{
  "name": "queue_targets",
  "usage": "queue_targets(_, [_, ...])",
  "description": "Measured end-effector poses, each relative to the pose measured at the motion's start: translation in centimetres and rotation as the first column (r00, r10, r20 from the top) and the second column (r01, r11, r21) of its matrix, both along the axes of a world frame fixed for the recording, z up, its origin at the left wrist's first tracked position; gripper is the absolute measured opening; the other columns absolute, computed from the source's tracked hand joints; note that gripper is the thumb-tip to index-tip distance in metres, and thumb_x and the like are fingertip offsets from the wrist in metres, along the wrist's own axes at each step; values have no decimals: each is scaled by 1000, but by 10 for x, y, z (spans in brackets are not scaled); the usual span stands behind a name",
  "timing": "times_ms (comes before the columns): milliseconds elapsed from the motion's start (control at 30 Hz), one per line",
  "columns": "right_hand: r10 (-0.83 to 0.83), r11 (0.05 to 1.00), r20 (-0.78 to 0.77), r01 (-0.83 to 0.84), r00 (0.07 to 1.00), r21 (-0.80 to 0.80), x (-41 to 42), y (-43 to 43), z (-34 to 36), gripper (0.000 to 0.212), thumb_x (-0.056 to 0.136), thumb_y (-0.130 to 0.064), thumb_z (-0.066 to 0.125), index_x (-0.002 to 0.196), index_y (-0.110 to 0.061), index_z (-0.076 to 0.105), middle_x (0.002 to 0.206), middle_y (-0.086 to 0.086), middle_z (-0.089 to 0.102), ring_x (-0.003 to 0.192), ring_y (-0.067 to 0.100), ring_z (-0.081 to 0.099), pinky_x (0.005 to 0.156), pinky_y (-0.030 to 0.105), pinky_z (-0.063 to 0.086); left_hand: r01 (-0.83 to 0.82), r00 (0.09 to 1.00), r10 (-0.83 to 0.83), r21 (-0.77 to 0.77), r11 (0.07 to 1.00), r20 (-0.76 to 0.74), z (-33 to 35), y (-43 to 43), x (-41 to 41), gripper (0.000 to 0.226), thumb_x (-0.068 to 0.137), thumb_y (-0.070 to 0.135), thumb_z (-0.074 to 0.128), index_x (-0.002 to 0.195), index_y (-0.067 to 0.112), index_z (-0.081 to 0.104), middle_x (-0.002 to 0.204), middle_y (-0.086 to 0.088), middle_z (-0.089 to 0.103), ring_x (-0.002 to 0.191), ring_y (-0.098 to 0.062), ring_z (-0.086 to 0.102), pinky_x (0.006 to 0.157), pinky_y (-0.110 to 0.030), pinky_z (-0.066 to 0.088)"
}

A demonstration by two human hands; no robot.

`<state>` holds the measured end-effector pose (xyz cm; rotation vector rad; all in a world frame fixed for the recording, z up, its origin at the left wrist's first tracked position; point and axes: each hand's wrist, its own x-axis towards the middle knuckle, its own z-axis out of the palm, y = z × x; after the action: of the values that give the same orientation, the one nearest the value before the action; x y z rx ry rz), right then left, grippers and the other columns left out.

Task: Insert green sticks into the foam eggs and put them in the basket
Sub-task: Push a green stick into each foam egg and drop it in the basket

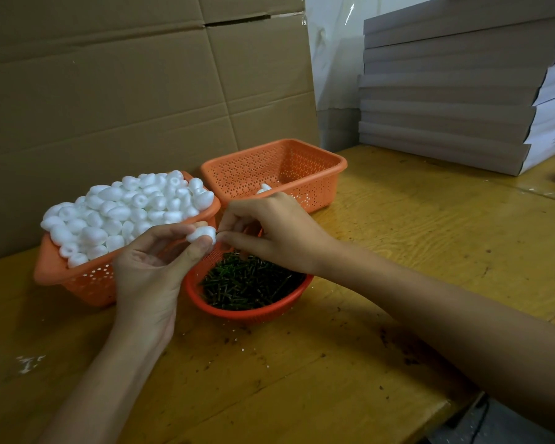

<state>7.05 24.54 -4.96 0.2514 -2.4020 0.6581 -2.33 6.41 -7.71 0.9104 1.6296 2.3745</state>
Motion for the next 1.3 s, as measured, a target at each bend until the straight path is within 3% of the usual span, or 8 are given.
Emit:
queue_targets(233, [35,999,55,-33,998,-29,2,-2,2,13,101,-23,70,96,-12,75,79,-8,77,66,1,72,74,34,58,17,1000,-17,-2,1000,-23,2,0,1,24,63,23,92,85,24,81,99,-7,82,100,-23,79,84,-27,64])
queue_targets(333, [55,998,94,-52,994,-36,2,-2,3,14,102,-25,69,95,-15,76,81,-8,77,62,1,71,72,30,57,24,999,-24,-9,1000,-33,4,-1,0,34,64,21,92,94,22,77,106,-11,82,104,-26,79,85,-29,64])
queue_targets(500, [115,989,148,-99,982,-112,1,0,1,11,99,-24,73,97,-13,78,82,-7,79,55,3,71,63,12,49,3,1000,-3,-16,1000,-29,6,0,3,40,64,23,91,99,17,72,105,-11,82,99,-26,80,82,-26,64])
queue_targets(567, [144,981,163,-118,976,-156,1,1,1,11,98,-22,74,99,-11,77,82,-6,79,56,6,72,60,13,51,-6,999,6,-4,1000,-49,7,0,4,37,66,21,90,98,16,73,104,-9,82,94,-23,80,80,-26,64])
queue_targets(767, [237,932,232,-154,943,-327,0,0,-1,15,101,-15,69,107,-3,75,92,3,81,68,17,78,57,34,63,-31,997,31,2,1000,-64,8,0,6,30,66,26,91,94,26,81,104,-5,81,93,-22,80,81,-27,64])
queue_targets(900, [293,880,247,-160,924,-447,1,-1,0,17,101,-12,68,110,2,74,96,11,81,75,25,79,58,32,62,-32,997,31,-11,999,-73,9,-1,5,33,68,27,91,99,25,82,109,-9,81,102,-27,79,86,-30,64])
queue_targets(1067, [373,806,270,-166,888,-569,1,-1,1,20,102,-8,65,114,7,70,103,18,79,84,36,78,60,28,62,-37,997,36,-11,999,-68,10,-1,7,31,68,25,90,97,24,80,105,-8,81,98,-27,79,85,-30,65])
queue_targets(1300, [384,782,255,-165,887,-602,0,-1,1,20,102,-8,65,113,8,69,102,19,79,85,36,78,59,26,60,-21,1000,21,21,1000,-8,11,0,10,27,68,24,89,94,24,80,104,-10,81,95,-24,80,81,-27,64])
